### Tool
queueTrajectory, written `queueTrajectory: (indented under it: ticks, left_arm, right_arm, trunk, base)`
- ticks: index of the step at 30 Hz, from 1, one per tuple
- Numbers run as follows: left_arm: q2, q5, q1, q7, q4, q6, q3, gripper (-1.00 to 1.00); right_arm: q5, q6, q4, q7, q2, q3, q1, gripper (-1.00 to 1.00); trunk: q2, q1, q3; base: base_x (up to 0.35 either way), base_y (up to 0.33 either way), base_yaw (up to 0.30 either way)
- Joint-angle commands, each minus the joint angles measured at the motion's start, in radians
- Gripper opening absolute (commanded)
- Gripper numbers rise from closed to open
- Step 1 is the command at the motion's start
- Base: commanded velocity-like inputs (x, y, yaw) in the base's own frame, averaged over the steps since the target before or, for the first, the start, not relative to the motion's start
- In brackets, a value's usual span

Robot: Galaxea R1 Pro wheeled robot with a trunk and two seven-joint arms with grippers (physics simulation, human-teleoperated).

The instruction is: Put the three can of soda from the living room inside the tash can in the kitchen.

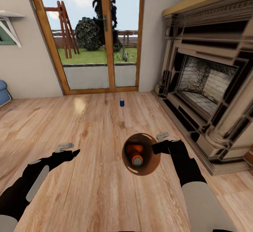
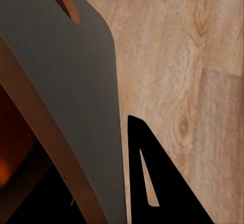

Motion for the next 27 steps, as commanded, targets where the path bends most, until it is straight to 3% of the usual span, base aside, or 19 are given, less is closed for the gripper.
queueTrajectory:
  ticks: [1,3,10,16,18,23,27]
  left_arm:
    - [0.0,0.0,0.0,0.0,0.0,0.0,0.0,1.0]
    - [0.0,0.0,0.0,0.0,0.0,0.0,-0.001,1.0]
    - [-0.001,-0.001,0.0,0.002,0.002,0.0,-0.002,1.0]
    - [-0.001,-0.003,0.0,0.005,0.006,-0.001,-0.004,1.0]
    - [-0.001,-0.003,-0.001,0.007,0.009,-0.002,-0.004,1.0]
    - [-0.002,-0.005,-0.001,0.017,0.011,-0.003,-0.004,1.0]
    - [-0.002,-0.005,-0.002,0.025,0.01,-0.003,-0.004,1.0]
  right_arm:
    - [-0.018,-0.004,0.0,0.005,-0.002,0.0,0.001,-1.0]
    - [-0.015,-0.028,0.0,0.005,-0.01,0.0,0.007,-1.0]
    - [-0.018,-0.171,0.0,0.046,-0.086,-0.001,0.056,-1.0]
    - [-0.012,-0.198,-0.001,0.114,-0.11,-0.003,0.075,-1.0]
    - [-0.015,-0.204,-0.001,0.128,-0.138,-0.004,0.084,-1.0]
    - [-0.018,-0.206,-0.002,0.128,-0.148,-0.008,0.087,-1.0]
    - [-0.019,-0.206,-0.003,0.128,-0.145,-0.053,0.088,-1.0]
  trunk:
    - [0.0,0.0,0.0]
    - [0.0,0.0,0.0]
    - [0.0,0.0,0.0]
    - [0.0,0.0,0.0]
    - [0.0,0.0,0.0]
    - [0.0,0.0,0.0]
    - [0.0,0.0,0.0]
  base:
    - [0.29,0.145,0.0]
    - [0.29,0.145,0.0]
    - [0.29,0.145,0.0]
    - [0.29,0.143,0.0]
    - [0.29,0.142,0.0]
    - [0.297,0.116,0.0]
    - [0.318,0.06,0.0]
